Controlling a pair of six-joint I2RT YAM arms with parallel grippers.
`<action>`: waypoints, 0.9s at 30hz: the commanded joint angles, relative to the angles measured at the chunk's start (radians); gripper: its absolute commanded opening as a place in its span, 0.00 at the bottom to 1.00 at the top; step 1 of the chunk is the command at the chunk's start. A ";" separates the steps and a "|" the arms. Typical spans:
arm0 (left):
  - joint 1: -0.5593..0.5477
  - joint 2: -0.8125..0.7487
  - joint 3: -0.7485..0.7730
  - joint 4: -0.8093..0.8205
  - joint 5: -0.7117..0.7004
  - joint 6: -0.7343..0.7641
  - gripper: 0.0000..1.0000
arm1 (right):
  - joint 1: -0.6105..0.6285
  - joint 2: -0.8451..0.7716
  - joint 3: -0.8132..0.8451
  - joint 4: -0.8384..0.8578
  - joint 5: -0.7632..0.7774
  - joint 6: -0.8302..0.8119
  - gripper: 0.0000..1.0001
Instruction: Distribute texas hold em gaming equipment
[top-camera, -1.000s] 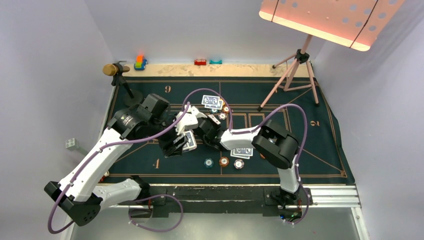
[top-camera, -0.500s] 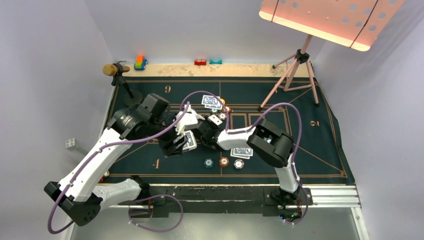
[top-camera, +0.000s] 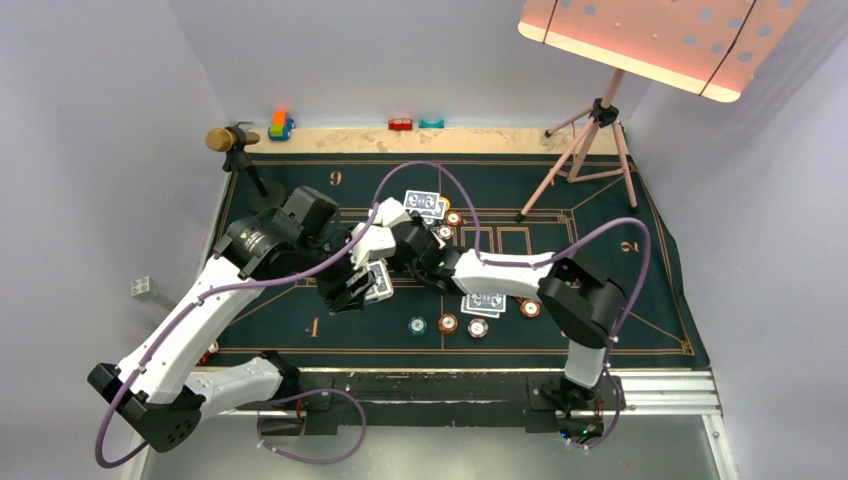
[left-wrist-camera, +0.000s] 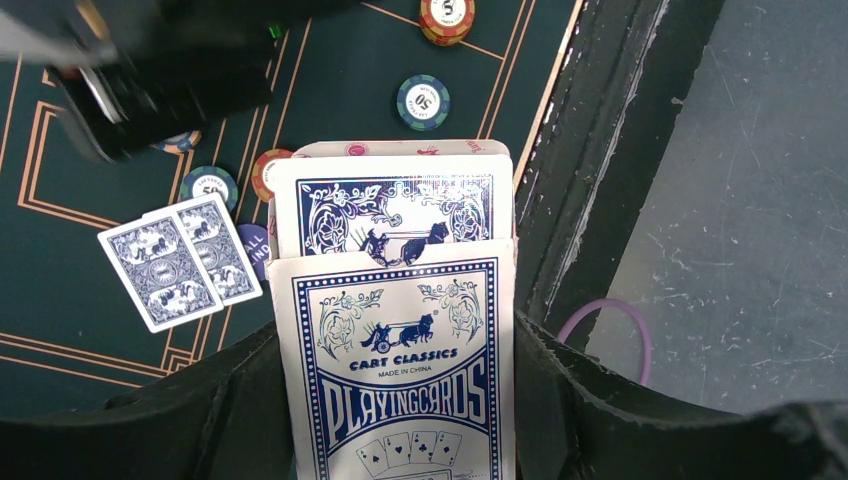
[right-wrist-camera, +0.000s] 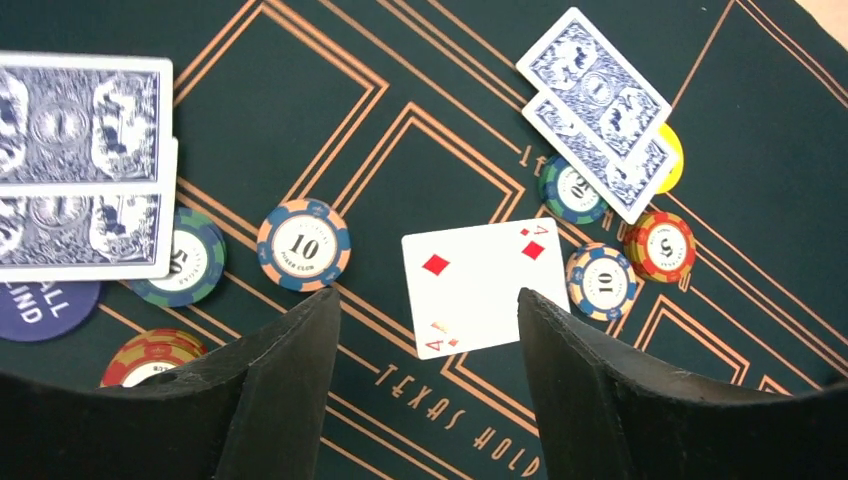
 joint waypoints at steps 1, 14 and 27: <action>0.004 -0.018 0.040 0.004 0.027 -0.011 0.00 | -0.095 -0.092 -0.030 -0.038 -0.069 0.176 0.66; 0.004 -0.012 0.047 0.008 0.028 -0.010 0.00 | -0.333 -0.001 0.010 -0.193 -0.366 0.485 0.59; 0.003 -0.015 0.045 0.008 0.026 -0.013 0.00 | -0.394 0.098 0.071 -0.207 -0.385 0.562 0.53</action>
